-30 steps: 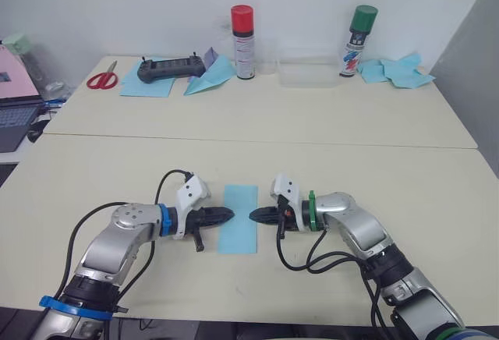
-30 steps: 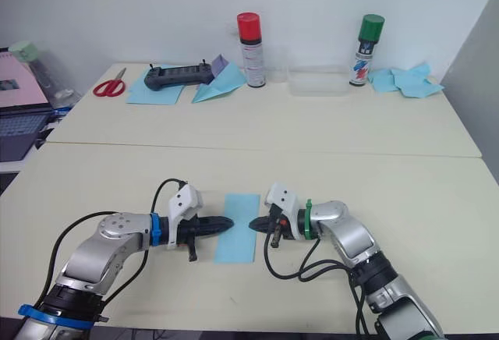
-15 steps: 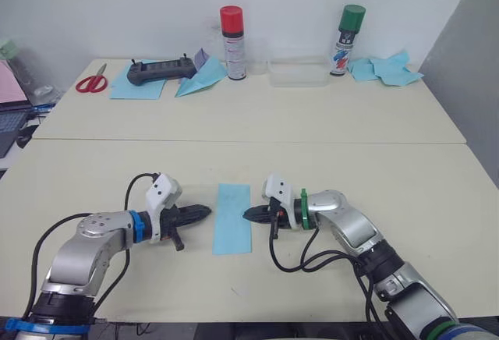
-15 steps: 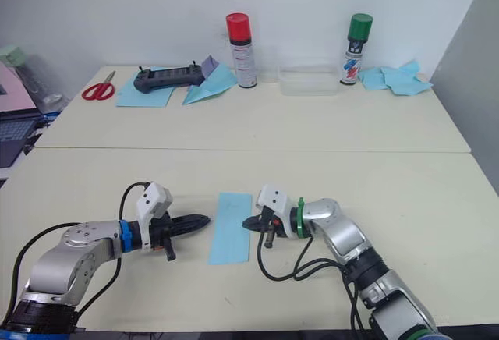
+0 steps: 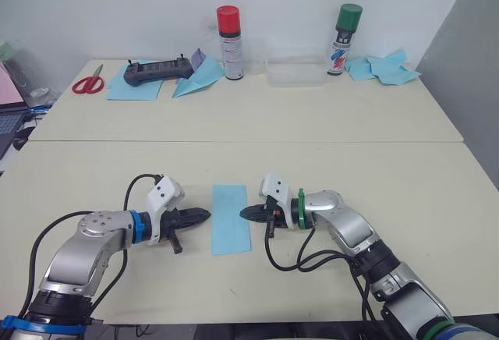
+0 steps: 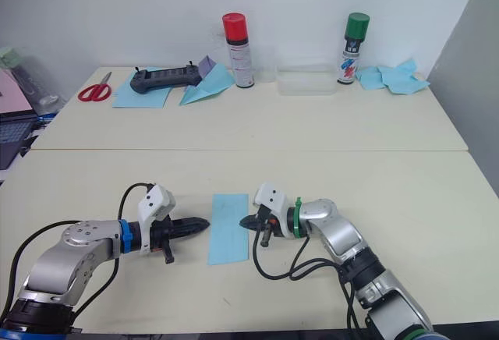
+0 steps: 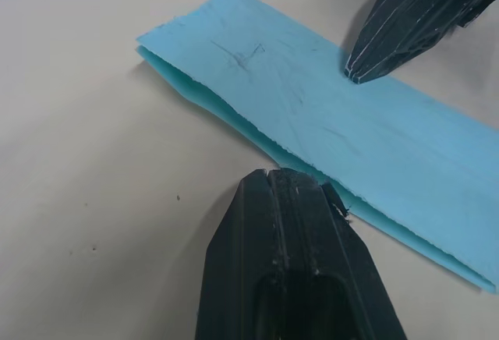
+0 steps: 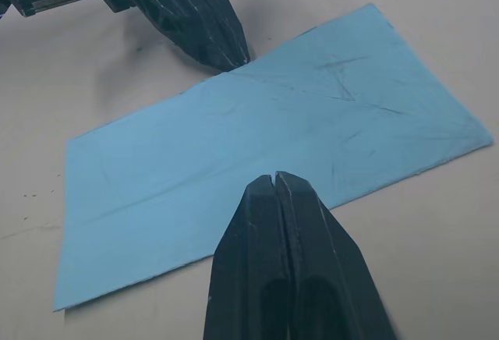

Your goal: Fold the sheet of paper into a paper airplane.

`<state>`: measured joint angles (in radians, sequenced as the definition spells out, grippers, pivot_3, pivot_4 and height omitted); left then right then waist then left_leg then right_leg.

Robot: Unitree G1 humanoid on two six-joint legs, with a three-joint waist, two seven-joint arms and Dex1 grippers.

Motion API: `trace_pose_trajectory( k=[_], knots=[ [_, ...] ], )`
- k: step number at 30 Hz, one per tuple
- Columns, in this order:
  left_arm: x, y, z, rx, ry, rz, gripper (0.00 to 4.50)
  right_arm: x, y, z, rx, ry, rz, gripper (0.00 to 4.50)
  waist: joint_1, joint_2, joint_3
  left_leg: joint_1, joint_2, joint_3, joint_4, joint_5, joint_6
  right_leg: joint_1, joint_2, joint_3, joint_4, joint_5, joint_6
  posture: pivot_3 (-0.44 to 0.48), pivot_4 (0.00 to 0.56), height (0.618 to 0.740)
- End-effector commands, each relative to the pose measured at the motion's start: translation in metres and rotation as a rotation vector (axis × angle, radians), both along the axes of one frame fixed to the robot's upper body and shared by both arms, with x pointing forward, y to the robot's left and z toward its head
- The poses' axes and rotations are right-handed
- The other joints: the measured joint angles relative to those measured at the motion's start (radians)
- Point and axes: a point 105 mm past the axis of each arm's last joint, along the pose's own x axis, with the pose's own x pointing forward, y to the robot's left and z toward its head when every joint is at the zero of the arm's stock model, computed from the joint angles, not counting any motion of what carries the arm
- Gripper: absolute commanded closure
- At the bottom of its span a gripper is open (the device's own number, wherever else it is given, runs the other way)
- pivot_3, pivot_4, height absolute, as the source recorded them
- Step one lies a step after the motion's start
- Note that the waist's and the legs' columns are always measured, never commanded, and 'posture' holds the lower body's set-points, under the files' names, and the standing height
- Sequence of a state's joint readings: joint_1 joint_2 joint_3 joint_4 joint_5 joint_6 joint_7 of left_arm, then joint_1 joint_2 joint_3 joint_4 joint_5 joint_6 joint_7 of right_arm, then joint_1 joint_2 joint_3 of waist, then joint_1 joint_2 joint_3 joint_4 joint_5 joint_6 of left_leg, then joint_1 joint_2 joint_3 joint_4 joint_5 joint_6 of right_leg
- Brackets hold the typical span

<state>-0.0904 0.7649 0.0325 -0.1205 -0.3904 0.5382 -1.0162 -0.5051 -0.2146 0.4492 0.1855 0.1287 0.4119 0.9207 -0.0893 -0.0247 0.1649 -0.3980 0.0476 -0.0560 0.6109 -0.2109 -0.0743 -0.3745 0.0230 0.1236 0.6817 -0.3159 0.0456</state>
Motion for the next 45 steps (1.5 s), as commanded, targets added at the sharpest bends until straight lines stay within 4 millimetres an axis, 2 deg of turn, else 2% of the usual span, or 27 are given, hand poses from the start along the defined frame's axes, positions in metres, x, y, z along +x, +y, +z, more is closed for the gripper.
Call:
trace_pose_trajectory(
  k=[1, 7, 18, 23, 27, 32, 36, 40, 45],
  knots=[
    [0.002, 0.000, 0.009, 0.018, -0.032, -0.028, 4.50, 0.006, -0.010, -0.018, -0.076, 0.035, -0.080, 4.47, 0.000, 0.000, 0.000, 0.000, 0.000, 0.000, 0.000, 0.000, 0.000, 0.000, 0.000, 0.000, 0.000, 0.000, 0.000, 0.000, 0.150, 0.740],
    [0.006, -0.012, 0.007, 0.012, -0.038, -0.066, 4.50, 0.006, -0.009, -0.016, -0.077, 0.040, -0.082, 4.47, 0.000, 0.000, 0.000, 0.000, 0.000, 0.000, 0.000, 0.000, 0.000, 0.000, 0.000, 0.000, 0.000, 0.000, 0.000, 0.000, 0.150, 0.740],
    [0.016, -0.024, 0.019, -0.043, -0.075, -0.091, 4.50, 0.006, -0.010, -0.015, -0.087, 0.048, -0.092, 4.47, 0.000, 0.000, 0.000, 0.000, 0.000, 0.000, 0.000, 0.000, 0.000, 0.000, 0.000, 0.000, 0.000, 0.000, 0.000, 0.000, 0.150, 0.740],
    [0.019, -0.041, 0.019, -0.057, -0.088, -0.123, 4.50, 0.004, -0.006, -0.006, -0.052, 0.091, -0.102, 4.47, 0.002, 0.000, 0.000, -0.001, 0.000, 0.000, 0.000, 0.000, 0.000, 0.000, 0.000, 0.000, 0.000, 0.000, 0.000, 0.000, 0.150, 0.740],
    [0.022, -0.052, 0.019, -0.071, -0.092, -0.140, 4.50, 0.004, -0.009, 0.007, -0.028, 0.099, -0.101, 3.62, 0.002, -0.001, 0.001, -0.001, -0.001, 0.000, 0.000, 0.000, 0.000, 0.000, 0.000, 0.000, 0.000, 0.000, 0.001, 0.000, 0.150, 0.740],
    [0.022, -0.053, 0.017, -0.067, -0.088, -0.148, 4.50, 0.008, -0.023, 0.028, 0.001, 0.126, -0.136, 1.92, 0.006, -0.001, 0.003, -0.004, -0.001, 0.000, 0.000, 0.000, 0.000, -0.002, 0.000, 0.000, -0.001, 0.000, 0.001, 0.000, 0.150, 0.740],
    [0.024, -0.056, 0.018, -0.067, -0.095, -0.158, 4.50, 0.008, -0.032, 0.048, 0.049, 0.217, -0.150, 1.92, 0.011, -0.004, 0.010, -0.006, -0.002, -0.001, 0.000, 0.000, 0.000, -0.004, -0.001, 0.000, -0.001, 0.000, 0.001, 0.000, 0.150, 0.740],
    [0.026, -0.062, 0.022, -0.073, -0.109, -0.175, 4.50, 0.008, -0.037, 0.062, 0.107, 0.360, -0.177, 1.92, 0.009, -0.004, 0.011, -0.018, -0.002, -0.003, 0.001, 0.000, 0.000, -0.015, -0.001, -0.002, 0.000, 0.003, -0.003, 0.000, 0.150, 0.740],
    [0.027, -0.066, 0.027, -0.068, -0.129, -0.196, 4.50, -0.005, -0.029, 0.076, 0.189, 0.565, -0.160, 1.92, 0.008, -0.004, 0.011, -0.019, -0.002, -0.005, -0.001, 0.000, 0.000, -0.015, -0.001, -0.005, 0.000, 0.003, -0.004, 0.000, 0.150, 0.740]
  ],
)
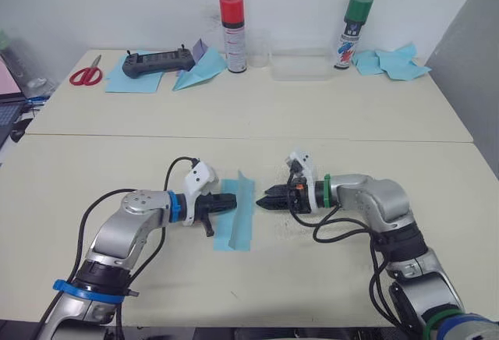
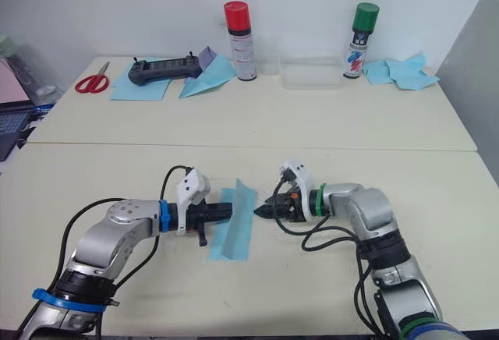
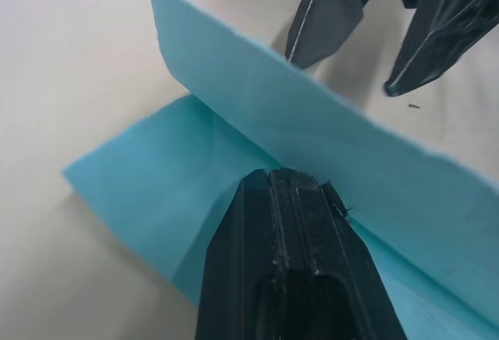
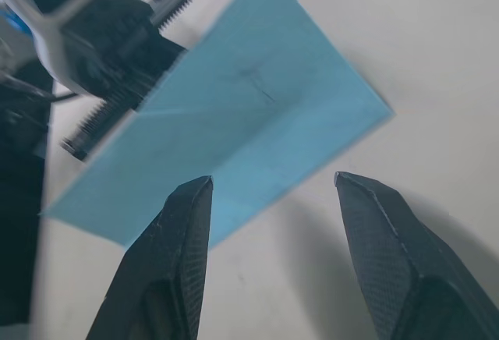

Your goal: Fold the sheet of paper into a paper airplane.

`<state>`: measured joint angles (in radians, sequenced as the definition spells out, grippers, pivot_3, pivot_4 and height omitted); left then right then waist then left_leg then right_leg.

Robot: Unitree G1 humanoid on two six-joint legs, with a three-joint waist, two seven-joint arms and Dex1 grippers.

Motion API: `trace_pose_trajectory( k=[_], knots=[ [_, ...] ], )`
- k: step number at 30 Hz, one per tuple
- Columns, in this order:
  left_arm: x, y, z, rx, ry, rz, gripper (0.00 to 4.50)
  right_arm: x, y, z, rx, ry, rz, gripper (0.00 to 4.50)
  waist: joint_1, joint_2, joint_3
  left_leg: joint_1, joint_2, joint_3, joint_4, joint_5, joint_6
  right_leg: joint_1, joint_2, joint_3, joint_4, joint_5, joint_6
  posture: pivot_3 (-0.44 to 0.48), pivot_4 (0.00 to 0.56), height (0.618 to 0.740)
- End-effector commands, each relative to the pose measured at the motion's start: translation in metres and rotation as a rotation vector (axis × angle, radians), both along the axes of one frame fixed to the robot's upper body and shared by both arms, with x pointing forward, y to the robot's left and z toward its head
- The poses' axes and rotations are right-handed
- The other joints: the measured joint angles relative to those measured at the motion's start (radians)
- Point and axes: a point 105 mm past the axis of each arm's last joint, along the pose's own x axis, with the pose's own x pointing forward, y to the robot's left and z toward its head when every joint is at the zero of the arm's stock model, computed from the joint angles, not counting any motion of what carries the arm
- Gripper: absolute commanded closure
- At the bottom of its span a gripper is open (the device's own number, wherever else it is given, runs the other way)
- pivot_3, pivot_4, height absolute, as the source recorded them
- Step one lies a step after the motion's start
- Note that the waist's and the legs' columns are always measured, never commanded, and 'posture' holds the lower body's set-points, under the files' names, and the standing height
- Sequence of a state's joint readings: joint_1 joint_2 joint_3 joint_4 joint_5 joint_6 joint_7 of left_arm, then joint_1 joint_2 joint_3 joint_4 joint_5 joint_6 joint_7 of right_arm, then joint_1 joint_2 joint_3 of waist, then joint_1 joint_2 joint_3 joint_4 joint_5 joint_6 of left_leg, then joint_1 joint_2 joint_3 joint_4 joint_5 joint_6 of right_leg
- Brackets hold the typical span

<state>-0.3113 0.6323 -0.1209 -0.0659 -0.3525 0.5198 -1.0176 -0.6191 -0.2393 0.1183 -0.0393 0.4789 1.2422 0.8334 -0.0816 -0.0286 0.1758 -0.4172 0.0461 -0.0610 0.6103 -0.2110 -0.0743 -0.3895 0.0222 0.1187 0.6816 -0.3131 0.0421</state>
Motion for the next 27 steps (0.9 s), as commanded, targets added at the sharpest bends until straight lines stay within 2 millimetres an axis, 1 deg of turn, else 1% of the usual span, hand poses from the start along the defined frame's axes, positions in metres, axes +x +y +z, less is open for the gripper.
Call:
trace_pose_trajectory(
  k=[1, 4, 6, 9, 13, 15, 18, 27],
  knots=[
    [-0.001, -0.005, 0.012, 0.000, -0.046, -0.034, 4.50, -0.013, 0.008, 0.021, 0.093, 0.088, 0.029, 1.92, 0.000, 0.000, 0.000, 0.000, 0.000, -0.001, 0.000, 0.000, 0.000, 0.000, 0.000, -0.001, 0.000, 0.000, 0.000, 0.000, 0.150, 0.740],
    [-0.001, -0.007, 0.018, -0.001, -0.060, -0.042, 4.50, -0.020, 0.009, 0.020, 0.107, 0.183, 0.013, 1.92, 0.001, 0.000, 0.000, -0.001, 0.000, -0.002, 0.000, 0.000, 0.000, 0.000, 0.000, -0.002, 0.000, -0.001, 0.000, 0.000, 0.150, 0.740],
    [-0.002, -0.009, 0.021, 0.002, -0.070, -0.055, 4.50, -0.022, 0.008, 0.021, 0.113, 0.216, 0.005, 1.92, 0.000, 0.000, 0.000, -0.001, -0.001, -0.002, 0.000, 0.000, 0.000, 0.000, 0.000, -0.002, 0.000, -0.001, 0.000, 0.000, 0.150, 0.740],
    [-0.002, -0.010, 0.023, 0.001, -0.074, -0.061, 4.50, -0.022, 0.009, 0.022, 0.117, 0.223, -0.005, 1.92, 0.000, 0.000, 0.000, -0.001, -0.001, -0.002, 0.000, 0.000, 0.000, 0.000, 0.000, -0.002, 0.000, 0.000, 0.000, 0.000, 0.150, 0.740],
    [-0.007, -0.014, 0.036, -0.017, -0.082, -0.077, 4.50, -0.021, 0.008, 0.021, 0.115, 0.228, -0.019, 1.92, -0.002, 0.001, 0.000, -0.001, -0.001, -0.002, 0.000, 0.000, 0.000, 0.000, 0.000, -0.002, 0.000, -0.001, 0.000, 0.000, 0.150, 0.740],
    [-0.009, -0.015, 0.038, -0.026, -0.076, -0.082, 4.50, -0.020, 0.009, 0.022, 0.125, 0.233, -0.026, 1.92, -0.002, 0.000, 0.000, -0.001, -0.001, -0.002, 0.000, 0.000, 0.000, 0.000, 0.000, -0.002, 0.000, -0.001, 0.000, 0.000, 0.150, 0.740],
    [-0.016, -0.025, 0.034, -0.038, -0.058, -0.120, 4.50, -0.019, 0.011, 0.024, 0.146, 0.246, -0.035, 1.92, -0.002, 0.001, 0.000, -0.001, -0.001, -0.002, 0.000, 0.000, 0.000, 0.000, 0.000, -0.002, 0.000, 0.000, 0.000, 0.000, 0.150, 0.740],
    [-0.015, -0.036, 0.032, -0.050, -0.051, -0.143, 4.50, -0.017, 0.012, 0.024, 0.158, 0.270, -0.058, 1.92, -0.002, 0.001, 0.000, -0.001, -0.001, -0.002, 0.000, 0.000, 0.000, 0.000, 0.000, -0.002, 0.000, 0.000, 0.000, 0.000, 0.150, 0.740]
  ],
)
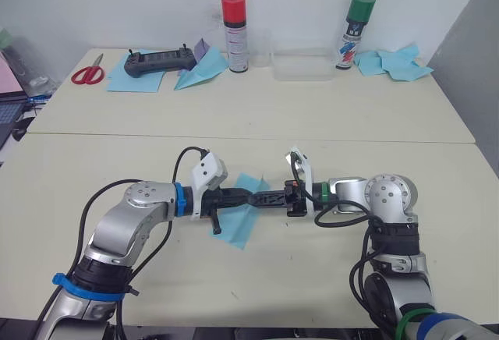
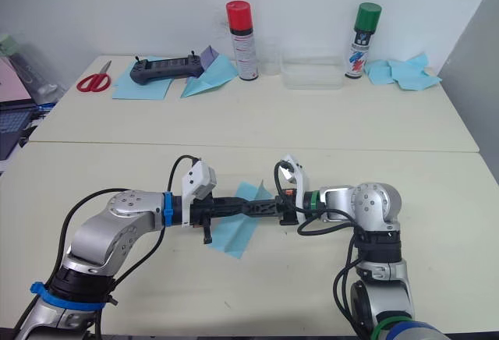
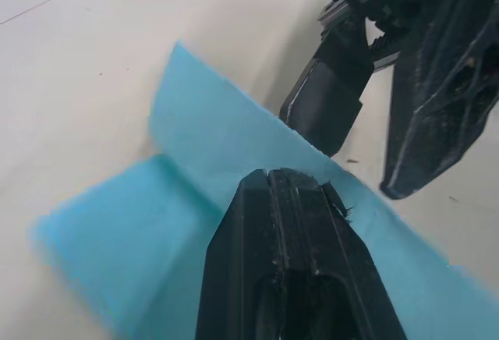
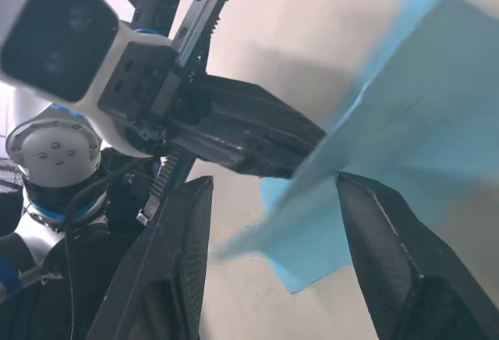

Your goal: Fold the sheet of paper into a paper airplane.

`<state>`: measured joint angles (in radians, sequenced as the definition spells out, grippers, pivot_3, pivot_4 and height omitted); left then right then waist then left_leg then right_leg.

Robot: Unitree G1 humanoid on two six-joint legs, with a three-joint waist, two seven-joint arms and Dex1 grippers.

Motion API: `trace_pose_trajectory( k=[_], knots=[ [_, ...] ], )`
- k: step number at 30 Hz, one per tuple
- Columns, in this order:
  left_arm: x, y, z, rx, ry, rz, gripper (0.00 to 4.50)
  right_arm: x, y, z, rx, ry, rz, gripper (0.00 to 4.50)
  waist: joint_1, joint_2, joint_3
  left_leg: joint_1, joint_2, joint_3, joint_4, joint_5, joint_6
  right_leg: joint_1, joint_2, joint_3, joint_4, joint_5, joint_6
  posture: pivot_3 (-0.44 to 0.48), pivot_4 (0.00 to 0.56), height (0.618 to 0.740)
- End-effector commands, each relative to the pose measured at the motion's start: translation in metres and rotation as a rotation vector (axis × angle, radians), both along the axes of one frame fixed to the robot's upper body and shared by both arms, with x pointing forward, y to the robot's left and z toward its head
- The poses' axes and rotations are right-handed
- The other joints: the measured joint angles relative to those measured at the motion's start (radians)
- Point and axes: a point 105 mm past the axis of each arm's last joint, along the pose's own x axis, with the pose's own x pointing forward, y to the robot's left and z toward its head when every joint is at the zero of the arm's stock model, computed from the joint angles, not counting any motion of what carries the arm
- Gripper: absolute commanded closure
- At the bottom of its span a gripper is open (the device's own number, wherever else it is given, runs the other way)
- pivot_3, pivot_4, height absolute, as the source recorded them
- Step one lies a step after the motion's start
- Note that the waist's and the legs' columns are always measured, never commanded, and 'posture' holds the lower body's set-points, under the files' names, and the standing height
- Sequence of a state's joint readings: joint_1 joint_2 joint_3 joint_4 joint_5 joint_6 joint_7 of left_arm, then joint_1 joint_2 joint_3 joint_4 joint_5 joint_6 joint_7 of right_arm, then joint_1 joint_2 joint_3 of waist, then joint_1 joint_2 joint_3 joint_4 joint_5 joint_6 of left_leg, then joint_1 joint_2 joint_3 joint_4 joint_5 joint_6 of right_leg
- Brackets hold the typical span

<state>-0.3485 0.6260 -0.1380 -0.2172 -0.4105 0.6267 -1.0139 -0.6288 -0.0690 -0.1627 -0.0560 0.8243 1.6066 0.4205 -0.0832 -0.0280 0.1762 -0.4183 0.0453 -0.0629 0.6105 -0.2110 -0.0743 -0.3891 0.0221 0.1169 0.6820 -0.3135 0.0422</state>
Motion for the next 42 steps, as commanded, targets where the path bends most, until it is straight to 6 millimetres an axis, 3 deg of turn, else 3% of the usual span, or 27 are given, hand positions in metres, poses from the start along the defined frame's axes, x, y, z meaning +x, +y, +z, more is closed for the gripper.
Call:
trace_pose_trajectory(
  k=[1, 8, 13, 26, 36, 42],
  knots=[
    [-0.003, -0.010, 0.005, -0.017, -0.020, -0.043, 4.50, -0.001, 0.004, 0.012, 0.034, -0.025, 0.020, 1.92, 0.000, 0.000, 0.000, 0.000, 0.000, 0.000, 0.000, 0.000, 0.000, 0.000, 0.000, 0.000, 0.000, 0.000, 0.000, 0.000, 0.150, 0.740],
    [-0.001, -0.009, 0.002, 0.002, -0.019, -0.047, 4.50, 0.000, -0.001, 0.004, -0.020, -0.017, -0.013, 1.92, 0.000, 0.000, 0.000, 0.000, 0.000, 0.000, 0.000, 0.000, 0.000, 0.000, 0.000, 0.000, 0.000, 0.000, 0.000, 0.000, 0.150, 0.740],
    [0.000, 0.000, -0.001, 0.022, -0.017, -0.035, 4.50, 0.005, -0.007, -0.002, -0.041, -0.001, -0.073, 2.70, 0.000, 0.000, 0.000, 0.000, 0.000, 0.000, 0.000, 0.000, 0.000, 0.000, 0.000, 0.000, 0.000, 0.000, 0.000, 0.000, 0.150, 0.740],
    [0.004, 0.021, 0.000, 0.048, -0.024, 0.011, 4.50, 0.004, -0.009, -0.010, -0.067, 0.010, -0.098, 2.73, 0.000, 0.000, 0.000, 0.000, 0.000, 0.000, 0.000, 0.000, 0.000, 0.000, 0.000, 0.000, 0.001, 0.000, 0.000, 0.000, 0.150, 0.740],
    [0.002, 0.017, -0.003, 0.044, -0.022, 0.001, 4.50, -0.002, 0.000, 0.004, -0.005, -0.026, -0.025, 2.76, 0.000, 0.000, 0.000, 0.000, 0.000, 0.000, 0.000, 0.000, 0.000, 0.000, 0.000, 0.000, 0.001, 0.000, 0.000, 0.000, 0.150, 0.740],
    [0.002, 0.017, -0.004, 0.044, -0.022, 0.003, 4.50, -0.004, 0.000, 0.003, -0.011, -0.032, -0.017, 0.76, 0.000, 0.000, 0.000, 0.000, 0.000, 0.000, 0.000, 0.000, 0.000, 0.000, 0.000, 0.000, 0.001, 0.000, 0.000, 0.000, 0.150, 0.740]
  ],
)
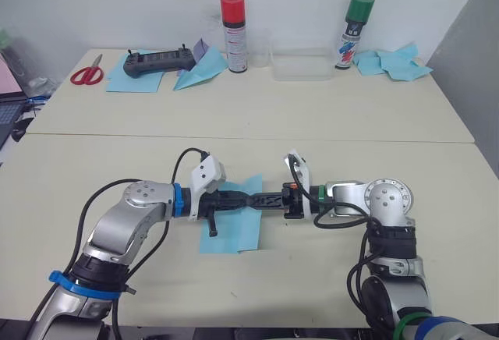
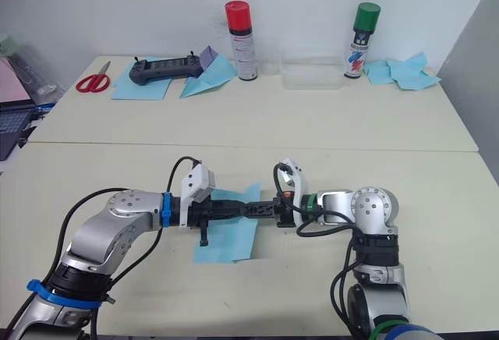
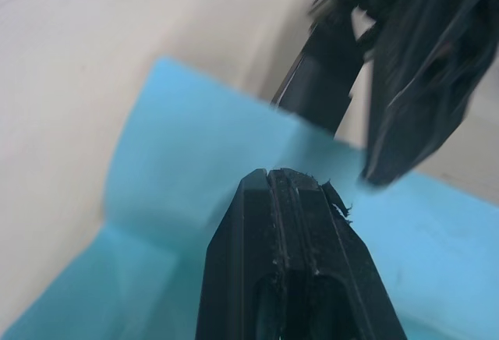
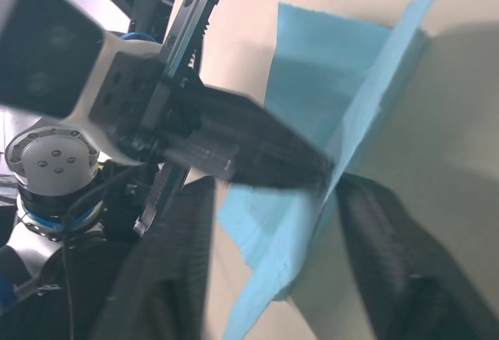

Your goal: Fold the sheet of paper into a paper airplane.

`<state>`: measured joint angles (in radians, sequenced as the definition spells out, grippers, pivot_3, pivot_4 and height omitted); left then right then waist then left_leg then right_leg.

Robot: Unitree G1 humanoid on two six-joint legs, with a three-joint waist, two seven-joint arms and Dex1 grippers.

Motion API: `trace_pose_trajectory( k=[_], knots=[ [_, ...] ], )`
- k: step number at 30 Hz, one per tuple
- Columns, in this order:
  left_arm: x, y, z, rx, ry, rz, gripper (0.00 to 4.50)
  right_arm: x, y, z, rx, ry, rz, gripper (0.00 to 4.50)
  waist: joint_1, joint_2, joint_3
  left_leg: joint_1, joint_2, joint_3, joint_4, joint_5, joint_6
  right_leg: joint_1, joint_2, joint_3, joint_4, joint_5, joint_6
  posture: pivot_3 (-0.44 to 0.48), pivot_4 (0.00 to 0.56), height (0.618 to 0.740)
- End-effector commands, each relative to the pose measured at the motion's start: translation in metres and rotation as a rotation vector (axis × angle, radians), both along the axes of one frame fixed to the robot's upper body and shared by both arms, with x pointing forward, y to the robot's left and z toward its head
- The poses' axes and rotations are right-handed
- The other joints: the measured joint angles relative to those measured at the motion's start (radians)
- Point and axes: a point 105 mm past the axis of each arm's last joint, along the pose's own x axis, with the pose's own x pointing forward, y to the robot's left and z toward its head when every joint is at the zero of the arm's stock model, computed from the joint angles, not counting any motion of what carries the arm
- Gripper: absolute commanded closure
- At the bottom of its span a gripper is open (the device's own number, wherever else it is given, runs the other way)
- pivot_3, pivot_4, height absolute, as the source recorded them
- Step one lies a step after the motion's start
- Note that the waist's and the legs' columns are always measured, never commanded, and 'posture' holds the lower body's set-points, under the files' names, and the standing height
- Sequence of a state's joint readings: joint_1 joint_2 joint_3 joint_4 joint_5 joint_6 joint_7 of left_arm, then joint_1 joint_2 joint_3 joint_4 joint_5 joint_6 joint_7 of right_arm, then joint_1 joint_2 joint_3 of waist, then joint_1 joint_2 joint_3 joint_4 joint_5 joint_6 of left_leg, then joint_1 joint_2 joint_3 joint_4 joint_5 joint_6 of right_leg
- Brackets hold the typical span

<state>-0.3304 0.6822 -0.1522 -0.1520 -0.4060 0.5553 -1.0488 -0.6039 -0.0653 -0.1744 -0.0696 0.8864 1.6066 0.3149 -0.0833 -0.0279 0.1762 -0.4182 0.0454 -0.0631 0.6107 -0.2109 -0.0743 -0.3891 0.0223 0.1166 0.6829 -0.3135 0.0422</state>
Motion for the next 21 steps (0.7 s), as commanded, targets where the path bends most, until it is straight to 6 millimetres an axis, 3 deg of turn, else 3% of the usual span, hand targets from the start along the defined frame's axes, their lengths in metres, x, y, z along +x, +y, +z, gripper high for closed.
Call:
trace_pose_trajectory(
  k=[1, 10, 11, 14, 21],
  knots=[
    [0.002, 0.002, 0.007, 0.001, -0.038, 0.003, 4.50, -0.004, 0.002, 0.008, 0.008, -0.041, 0.025, 0.45, 0.000, 0.000, 0.000, 0.000, 0.000, 0.000, 0.000, 0.000, 0.000, 0.000, 0.000, 0.000, 0.000, 0.000, 0.000, 0.000, 0.150, 0.740],
    [0.002, 0.003, 0.008, 0.005, -0.040, 0.006, 4.50, -0.008, 0.004, -0.002, -0.018, -0.024, 0.028, 0.45, 0.000, 0.000, 0.000, 0.000, 0.000, 0.000, 0.000, 0.000, 0.000, 0.000, 0.000, 0.000, 0.000, 0.000, 0.000, 0.000, 0.150, 0.740],
    [0.002, 0.003, 0.008, 0.005, -0.040, 0.005, 4.50, -0.007, 0.004, -0.003, -0.020, -0.017, 0.019, 0.61, 0.000, 0.000, 0.000, 0.000, 0.000, 0.000, 0.000, 0.000, 0.000, 0.000, 0.000, 0.000, 0.000, 0.000, 0.000, 0.000, 0.150, 0.740],
    [0.002, 0.004, 0.007, 0.011, -0.039, 0.006, 4.50, -0.004, 0.004, -0.006, -0.025, -0.011, -0.001, 1.34, 0.000, 0.000, 0.000, 0.000, 0.000, 0.000, 0.000, 0.000, 0.000, 0.000, 0.000, 0.000, 0.000, 0.000, 0.000, 0.000, 0.150, 0.740],
    [0.001, 0.010, 0.003, 0.036, -0.034, 0.017, 4.50, 0.000, -0.001, -0.010, -0.053, -0.007, -0.042, 3.87, 0.000, 0.000, 0.000, 0.000, 0.000, 0.000, 0.000, 0.000, 0.000, 0.000, 0.000, 0.000, 0.001, 0.000, 0.000, 0.000, 0.150, 0.740]
  ],
)
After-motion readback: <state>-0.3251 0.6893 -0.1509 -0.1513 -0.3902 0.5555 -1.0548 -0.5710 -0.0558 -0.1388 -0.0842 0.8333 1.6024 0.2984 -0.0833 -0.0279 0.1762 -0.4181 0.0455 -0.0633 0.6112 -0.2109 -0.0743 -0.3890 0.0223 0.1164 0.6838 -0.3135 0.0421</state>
